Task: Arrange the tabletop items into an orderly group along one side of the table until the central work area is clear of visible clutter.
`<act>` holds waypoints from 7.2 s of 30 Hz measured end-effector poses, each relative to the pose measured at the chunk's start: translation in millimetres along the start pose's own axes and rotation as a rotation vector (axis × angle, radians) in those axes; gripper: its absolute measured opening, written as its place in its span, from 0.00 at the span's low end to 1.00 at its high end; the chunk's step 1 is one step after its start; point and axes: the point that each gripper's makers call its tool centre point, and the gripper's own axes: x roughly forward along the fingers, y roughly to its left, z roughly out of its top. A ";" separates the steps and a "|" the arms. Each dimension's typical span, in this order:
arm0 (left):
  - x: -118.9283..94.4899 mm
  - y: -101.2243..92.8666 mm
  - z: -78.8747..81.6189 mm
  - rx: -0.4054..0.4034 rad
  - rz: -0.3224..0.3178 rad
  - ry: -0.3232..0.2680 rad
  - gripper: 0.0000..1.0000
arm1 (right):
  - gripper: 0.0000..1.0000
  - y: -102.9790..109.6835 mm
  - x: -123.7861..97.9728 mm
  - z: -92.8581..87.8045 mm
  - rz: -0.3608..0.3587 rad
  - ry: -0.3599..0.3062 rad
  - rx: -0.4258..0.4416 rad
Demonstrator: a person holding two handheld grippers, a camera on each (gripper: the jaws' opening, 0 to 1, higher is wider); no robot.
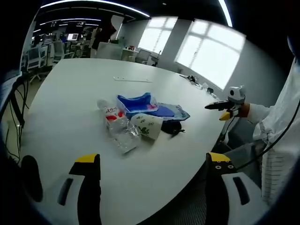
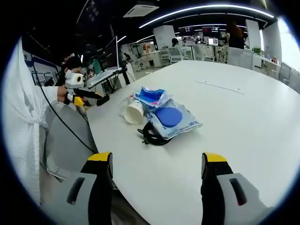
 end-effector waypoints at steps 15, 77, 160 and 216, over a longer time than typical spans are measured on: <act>1.1 -0.8 -1.9 -0.006 0.004 0.003 0.95 | 0.77 1.7 2.9 -5.2 0.003 0.000 0.016; -0.9 7.0 41.5 0.031 0.016 -0.056 0.95 | 0.76 -3.9 14.2 59.3 0.015 -0.063 -0.048; 122.4 75.4 105.8 0.103 0.083 -0.024 0.65 | 0.42 -35.3 192.2 109.8 -0.017 0.002 0.084; 160.7 89.5 88.3 0.287 0.138 0.199 0.12 | 0.00 -34.1 217.7 88.8 -0.011 0.092 0.119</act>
